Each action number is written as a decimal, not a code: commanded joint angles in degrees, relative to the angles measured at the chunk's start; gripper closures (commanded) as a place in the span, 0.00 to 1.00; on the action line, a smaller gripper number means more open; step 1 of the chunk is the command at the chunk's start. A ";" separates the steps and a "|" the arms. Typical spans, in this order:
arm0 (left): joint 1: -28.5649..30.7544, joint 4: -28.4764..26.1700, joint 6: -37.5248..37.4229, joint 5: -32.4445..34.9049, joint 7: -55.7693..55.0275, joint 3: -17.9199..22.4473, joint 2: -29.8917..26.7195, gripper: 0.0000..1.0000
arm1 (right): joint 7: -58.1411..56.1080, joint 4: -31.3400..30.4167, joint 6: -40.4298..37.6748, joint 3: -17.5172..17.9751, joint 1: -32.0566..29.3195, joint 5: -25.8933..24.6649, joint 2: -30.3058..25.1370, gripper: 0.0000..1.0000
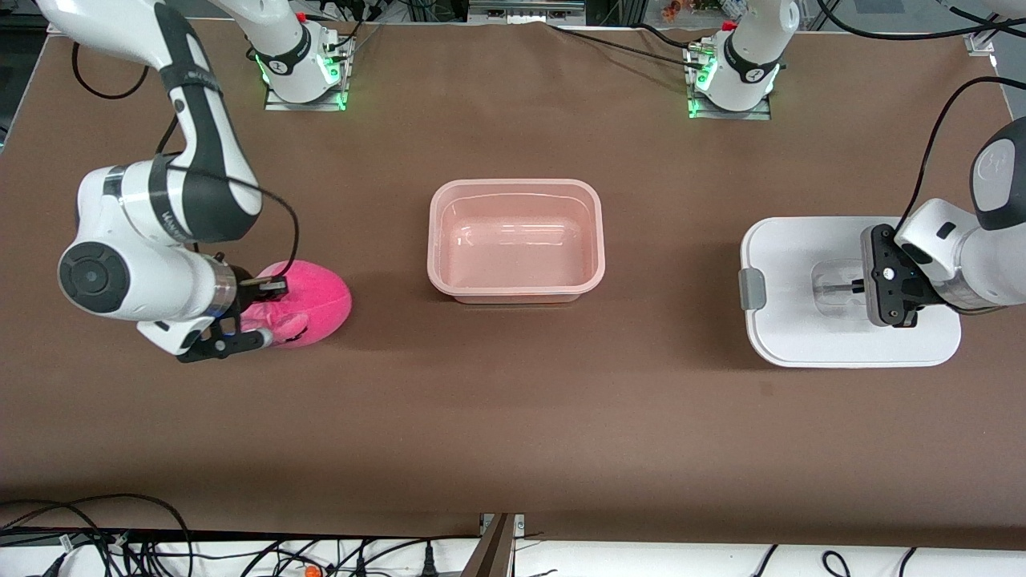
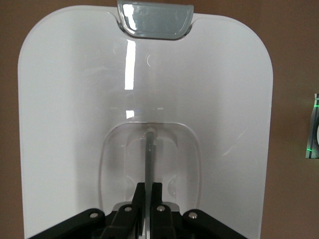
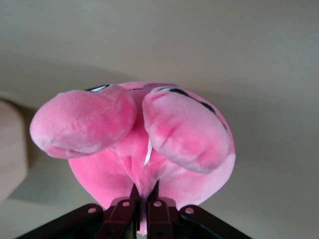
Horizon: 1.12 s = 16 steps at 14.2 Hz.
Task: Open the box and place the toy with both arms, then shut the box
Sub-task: 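Grasp the pink plush toy with the right gripper, then lift the pink toy and carry it into the open box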
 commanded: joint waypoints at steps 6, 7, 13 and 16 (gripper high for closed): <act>-0.20 1.48 -1.33 1.00 1.07 -0.80 0.08 1.00 | -21.53 12.06 -14.16 1.45 12.58 -6.83 0.14 1.00; -0.20 1.48 -1.33 1.00 0.90 -0.80 0.08 1.00 | -23.40 12.33 -15.22 1.45 15.14 -8.68 0.14 1.00; -0.38 1.30 -1.33 1.26 1.07 -0.89 0.08 1.00 | -29.04 12.85 -16.02 1.45 27.02 -13.35 0.93 1.00; -0.47 1.39 -1.33 1.26 0.98 -0.89 0.08 1.00 | -31.93 13.38 -15.41 1.45 30.45 -13.45 2.16 1.00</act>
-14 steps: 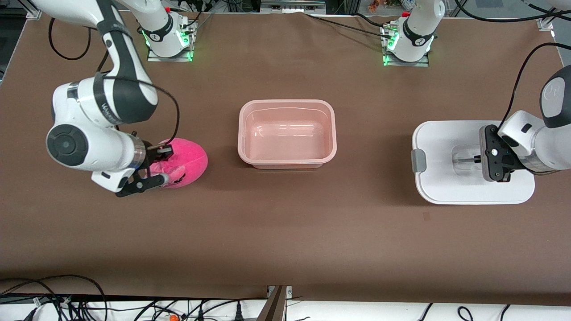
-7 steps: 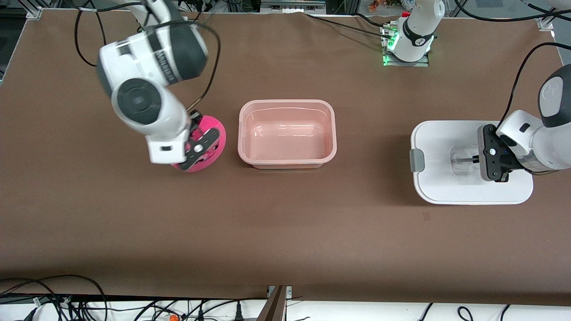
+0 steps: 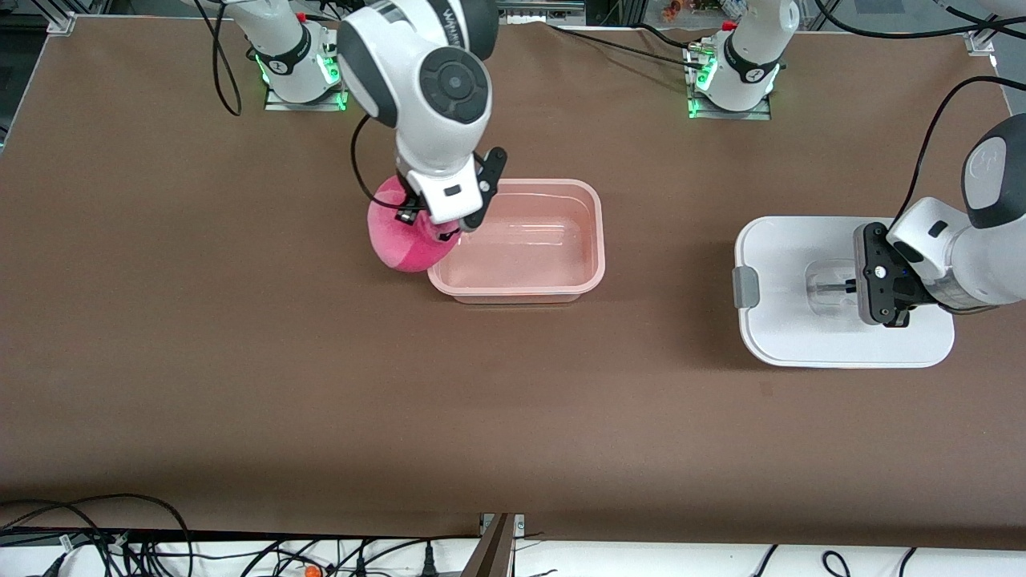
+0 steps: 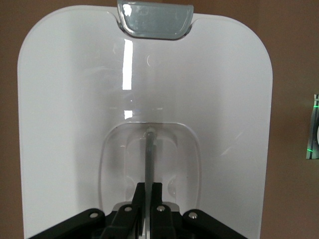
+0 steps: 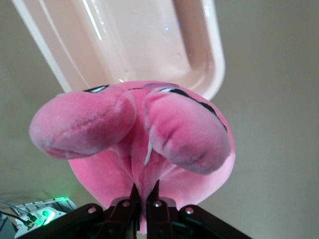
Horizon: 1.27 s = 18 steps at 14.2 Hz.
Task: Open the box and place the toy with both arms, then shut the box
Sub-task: 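Lift the pink toy and carry it into the open box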
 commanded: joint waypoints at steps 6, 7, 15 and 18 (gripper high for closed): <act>-0.50 1.22 -1.30 1.15 0.72 -0.26 0.09 1.00 | -3.69 2.58 5.20 -0.59 6.11 -2.49 4.67 1.00; -0.50 1.22 -1.30 1.15 0.72 -0.26 0.09 1.00 | -3.51 2.58 6.16 -0.59 6.81 -2.49 5.03 1.00; -1.99 1.31 -1.13 0.80 0.54 -0.26 0.09 1.00 | -2.98 2.49 9.94 -0.68 7.35 -3.45 10.21 0.94; -1.73 1.39 -1.21 0.71 1.33 -0.26 0.09 1.00 | -1.68 2.49 14.68 -0.77 8.84 -4.85 13.72 0.79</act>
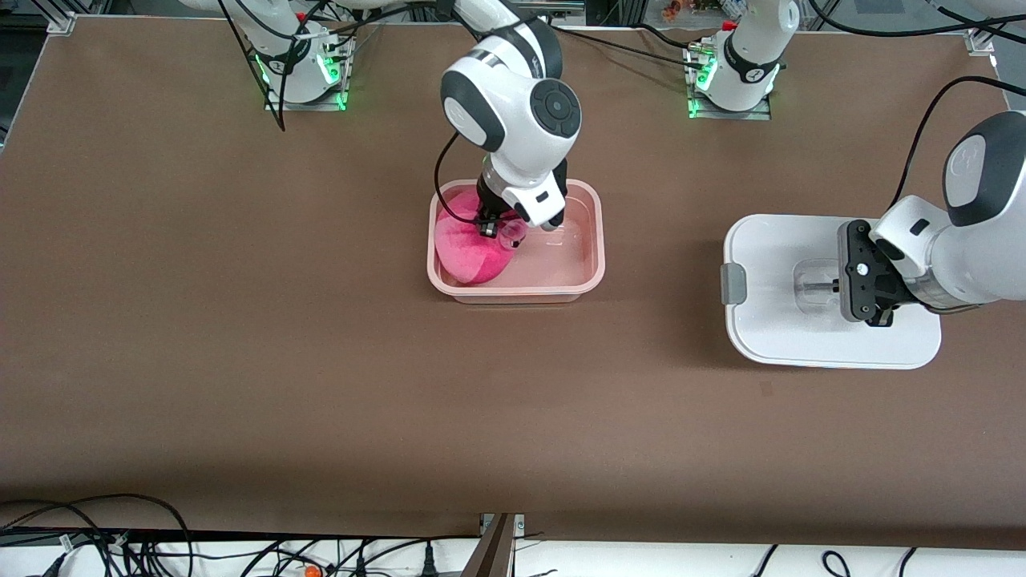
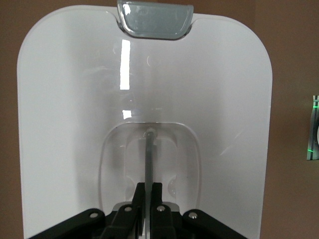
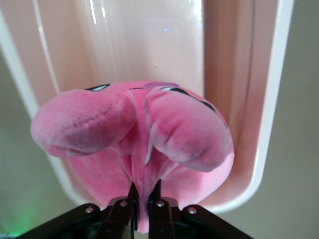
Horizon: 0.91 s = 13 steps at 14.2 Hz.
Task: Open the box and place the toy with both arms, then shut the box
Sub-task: 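Open the right gripper to release the toy in the box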
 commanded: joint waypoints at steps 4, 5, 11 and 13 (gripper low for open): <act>-0.19 1.55 -1.21 0.54 1.02 -0.36 0.01 1.00 | 6.75 2.09 8.84 -0.57 3.09 -2.47 7.62 0.00; -0.19 1.55 -1.21 0.45 0.93 -0.36 -0.08 1.00 | 9.03 2.09 10.42 -0.57 3.44 -2.47 8.06 0.00; -0.80 1.55 -1.30 0.10 1.46 -0.36 -0.17 1.00 | 19.94 2.35 17.38 -0.40 4.06 -1.77 7.72 0.00; -0.89 1.46 -1.30 -0.17 1.37 -0.36 -0.17 1.00 | 20.13 2.35 15.02 -1.10 3.28 0.33 5.62 0.00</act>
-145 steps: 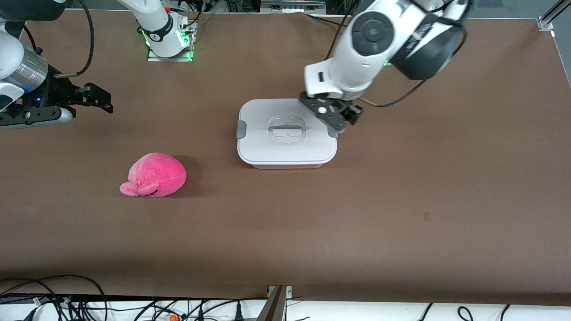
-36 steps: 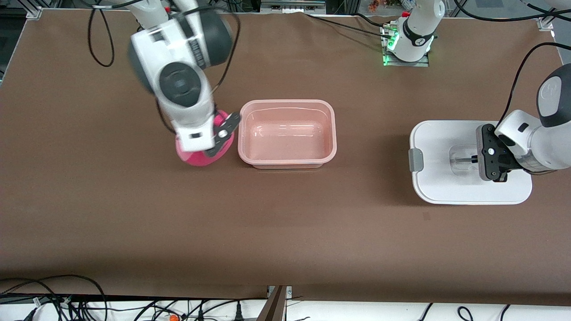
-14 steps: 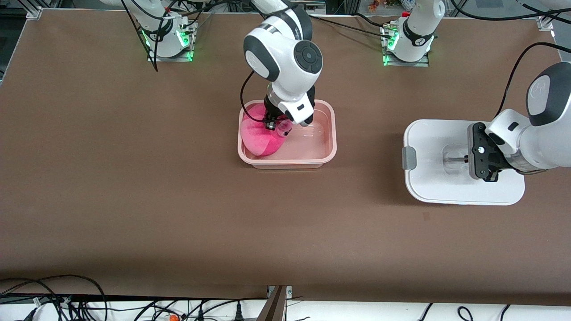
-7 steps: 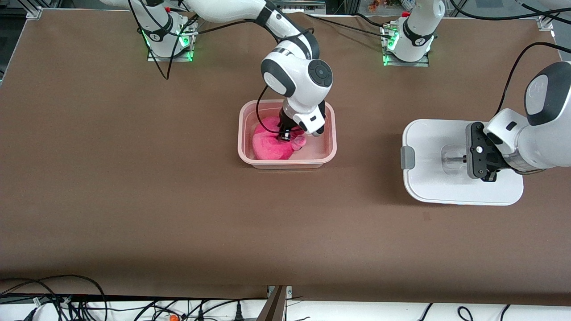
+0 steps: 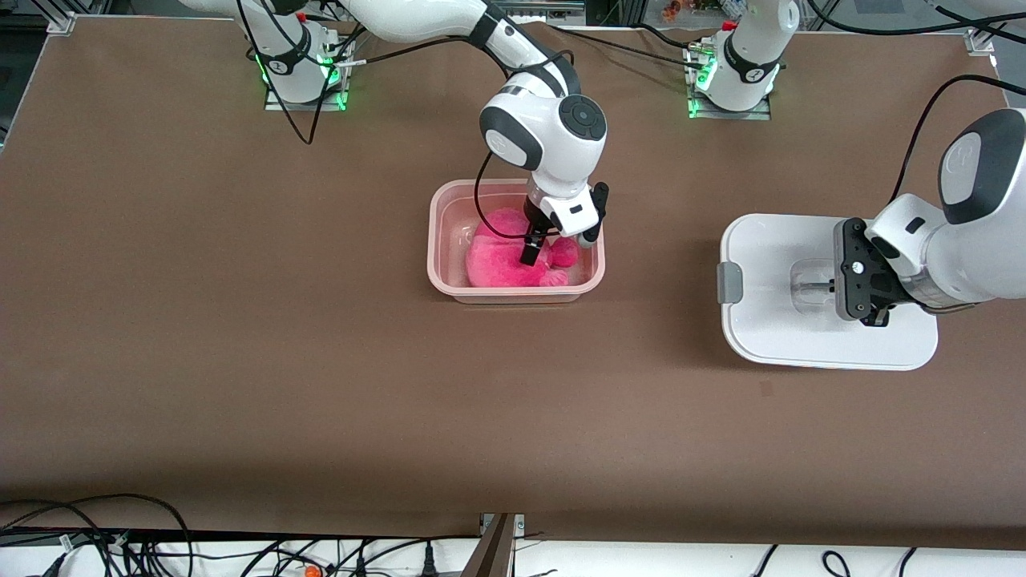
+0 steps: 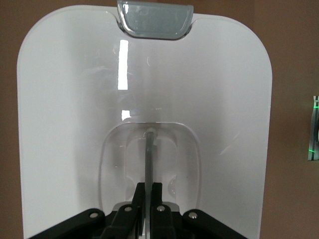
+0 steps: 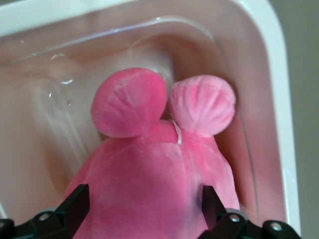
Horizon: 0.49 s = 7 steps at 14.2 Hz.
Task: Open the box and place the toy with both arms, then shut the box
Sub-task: 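Open the right gripper to release the toy in the box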
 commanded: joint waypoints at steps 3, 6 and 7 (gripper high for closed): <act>-0.32 1.21 -1.29 -0.69 1.31 -0.05 -0.14 1.00 | 1.16 1.24 -2.61 -2.81 -4.54 3.61 -5.26 0.00; -1.02 1.21 -1.21 -0.69 1.40 -0.84 -0.05 1.00 | 1.07 0.98 -5.13 -2.64 -10.69 8.77 -11.84 0.00; -1.81 1.13 -1.12 -0.69 1.31 -0.93 0.21 1.00 | 1.07 0.63 -7.24 -3.16 -12.45 10.19 -13.79 0.00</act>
